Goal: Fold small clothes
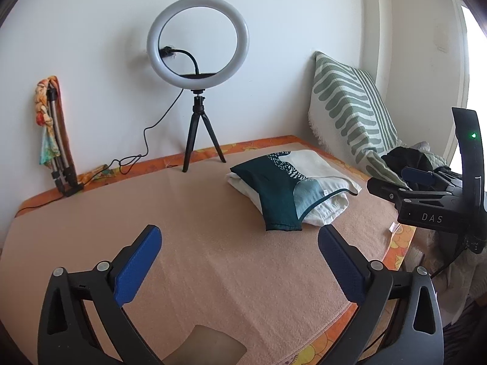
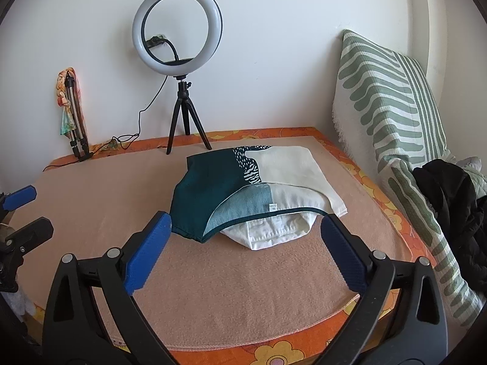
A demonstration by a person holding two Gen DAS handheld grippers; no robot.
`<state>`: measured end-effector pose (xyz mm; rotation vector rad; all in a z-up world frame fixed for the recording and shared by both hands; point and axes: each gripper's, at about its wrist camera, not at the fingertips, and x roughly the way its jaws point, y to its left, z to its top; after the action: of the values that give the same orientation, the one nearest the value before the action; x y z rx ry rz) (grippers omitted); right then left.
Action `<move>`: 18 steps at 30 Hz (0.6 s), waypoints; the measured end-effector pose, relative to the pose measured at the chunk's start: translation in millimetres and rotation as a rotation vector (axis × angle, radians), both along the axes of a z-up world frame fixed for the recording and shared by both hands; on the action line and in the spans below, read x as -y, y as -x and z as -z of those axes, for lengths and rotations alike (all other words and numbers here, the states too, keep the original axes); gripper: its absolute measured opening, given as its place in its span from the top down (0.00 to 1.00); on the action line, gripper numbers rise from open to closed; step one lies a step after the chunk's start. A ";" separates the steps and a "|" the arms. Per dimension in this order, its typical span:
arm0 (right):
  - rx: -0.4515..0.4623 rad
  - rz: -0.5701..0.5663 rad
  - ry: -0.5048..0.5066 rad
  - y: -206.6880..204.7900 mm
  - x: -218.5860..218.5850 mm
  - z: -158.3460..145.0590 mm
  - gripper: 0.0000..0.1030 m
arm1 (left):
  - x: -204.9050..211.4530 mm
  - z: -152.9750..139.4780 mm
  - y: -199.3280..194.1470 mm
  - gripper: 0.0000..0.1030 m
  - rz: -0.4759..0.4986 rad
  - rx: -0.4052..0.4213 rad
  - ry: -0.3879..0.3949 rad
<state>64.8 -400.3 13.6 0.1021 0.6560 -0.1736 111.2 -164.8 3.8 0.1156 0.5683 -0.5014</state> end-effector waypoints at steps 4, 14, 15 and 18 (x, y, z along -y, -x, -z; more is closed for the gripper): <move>0.010 0.011 0.019 1.2 -5.7 2.7 0.00 | -1.0 2.1 6.8 0.01 -0.006 0.043 -0.034; 0.008 0.009 0.020 -1.4 -11.0 4.4 0.00 | -10.2 2.7 4.5 0.01 -0.012 -0.002 -0.007; 0.008 0.009 0.020 -1.5 -11.3 4.5 0.00 | -10.8 2.5 4.4 0.01 -0.014 -0.003 -0.005; 0.008 0.009 0.019 -1.9 -11.0 4.5 0.00 | -12.0 3.1 3.5 0.01 -0.012 -0.007 0.000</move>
<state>66.7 -389.3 9.1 0.0873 0.6457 -0.1880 107.7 -152.8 0.6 0.1102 0.5755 -0.4899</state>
